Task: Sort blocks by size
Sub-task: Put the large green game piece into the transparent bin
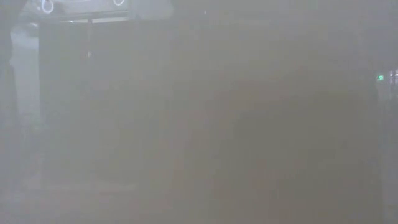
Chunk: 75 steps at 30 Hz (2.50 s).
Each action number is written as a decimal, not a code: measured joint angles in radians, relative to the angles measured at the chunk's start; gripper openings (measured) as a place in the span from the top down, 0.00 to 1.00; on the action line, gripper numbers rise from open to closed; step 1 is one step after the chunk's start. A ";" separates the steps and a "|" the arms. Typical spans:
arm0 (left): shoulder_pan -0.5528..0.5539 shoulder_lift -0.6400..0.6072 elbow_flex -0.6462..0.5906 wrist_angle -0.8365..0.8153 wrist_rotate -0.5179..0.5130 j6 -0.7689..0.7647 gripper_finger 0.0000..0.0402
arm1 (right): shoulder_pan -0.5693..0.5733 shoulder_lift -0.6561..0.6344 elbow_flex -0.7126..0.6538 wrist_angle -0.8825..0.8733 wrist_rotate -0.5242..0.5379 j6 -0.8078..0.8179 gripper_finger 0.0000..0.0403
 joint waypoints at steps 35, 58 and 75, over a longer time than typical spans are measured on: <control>0.404 -0.295 0.000 0.251 0.215 0.013 0.76 | -0.112 0.000 0.000 0.312 0.185 -0.103 0.46; 0.456 -0.295 0.000 0.463 0.288 0.007 0.75 | -0.214 0.000 0.000 0.621 0.151 -0.254 0.38; 0.413 -0.294 0.000 0.549 0.495 -0.052 0.74 | -0.214 0.000 0.000 0.851 0.146 -0.412 0.32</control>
